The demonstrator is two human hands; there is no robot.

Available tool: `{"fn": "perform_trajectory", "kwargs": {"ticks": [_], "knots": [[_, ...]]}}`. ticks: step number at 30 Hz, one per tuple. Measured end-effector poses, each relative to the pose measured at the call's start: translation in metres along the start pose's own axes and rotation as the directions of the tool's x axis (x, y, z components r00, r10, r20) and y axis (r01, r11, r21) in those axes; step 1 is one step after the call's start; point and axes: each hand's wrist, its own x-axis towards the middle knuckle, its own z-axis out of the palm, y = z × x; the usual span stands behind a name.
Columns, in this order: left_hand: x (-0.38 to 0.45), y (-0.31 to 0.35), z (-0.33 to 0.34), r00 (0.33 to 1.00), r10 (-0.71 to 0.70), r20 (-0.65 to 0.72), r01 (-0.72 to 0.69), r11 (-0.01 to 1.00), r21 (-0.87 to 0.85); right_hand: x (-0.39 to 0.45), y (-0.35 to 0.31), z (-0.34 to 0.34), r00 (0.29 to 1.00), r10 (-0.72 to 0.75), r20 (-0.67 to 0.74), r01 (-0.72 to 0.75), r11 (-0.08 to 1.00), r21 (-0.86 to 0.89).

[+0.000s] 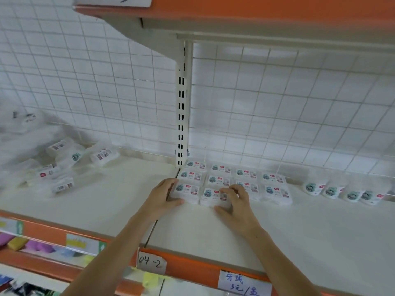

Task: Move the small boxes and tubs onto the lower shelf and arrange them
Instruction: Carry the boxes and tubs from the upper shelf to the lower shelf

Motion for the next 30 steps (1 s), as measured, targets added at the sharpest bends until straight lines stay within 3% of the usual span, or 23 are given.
{"fn": "perform_trajectory", "kwargs": {"ticks": [5,13,16,19,21,23,26,30], "knots": [[0.003,-0.005,0.002,0.997,0.069,-0.027,-0.067,0.995,0.069,0.000,-0.002,-0.001,1.000,0.009,-0.020,-0.009,1.000,-0.005],[0.004,-0.004,0.003,0.998,0.059,0.023,-0.059,0.998,0.011,-0.002,-0.012,-0.003,0.999,0.046,-0.020,-0.048,0.992,-0.112],[0.002,-0.001,-0.001,0.997,0.074,0.036,-0.072,0.996,-0.056,-0.003,-0.023,-0.009,0.994,0.055,-0.099,-0.072,0.982,-0.176],[-0.007,0.011,-0.008,0.995,0.066,-0.075,-0.072,0.995,-0.076,-0.016,-0.031,-0.019,0.973,0.107,-0.203,-0.135,0.982,-0.131],[-0.012,0.015,-0.017,0.988,0.094,-0.121,-0.092,0.996,0.021,-0.027,-0.034,-0.028,0.969,0.151,-0.196,-0.178,0.975,-0.132],[-0.023,0.021,-0.030,0.978,0.195,-0.080,-0.177,0.966,0.191,-0.045,-0.041,-0.044,0.974,0.164,-0.156,-0.192,0.965,-0.180],[-0.050,0.035,-0.044,0.934,0.355,-0.044,-0.309,0.862,0.401,-0.081,-0.058,-0.069,0.984,0.125,-0.129,-0.155,0.953,-0.259],[-0.108,0.053,-0.049,0.891,0.451,-0.040,-0.347,0.737,0.579,-0.145,-0.078,-0.087,0.985,0.048,-0.164,-0.103,0.932,-0.348]]}}
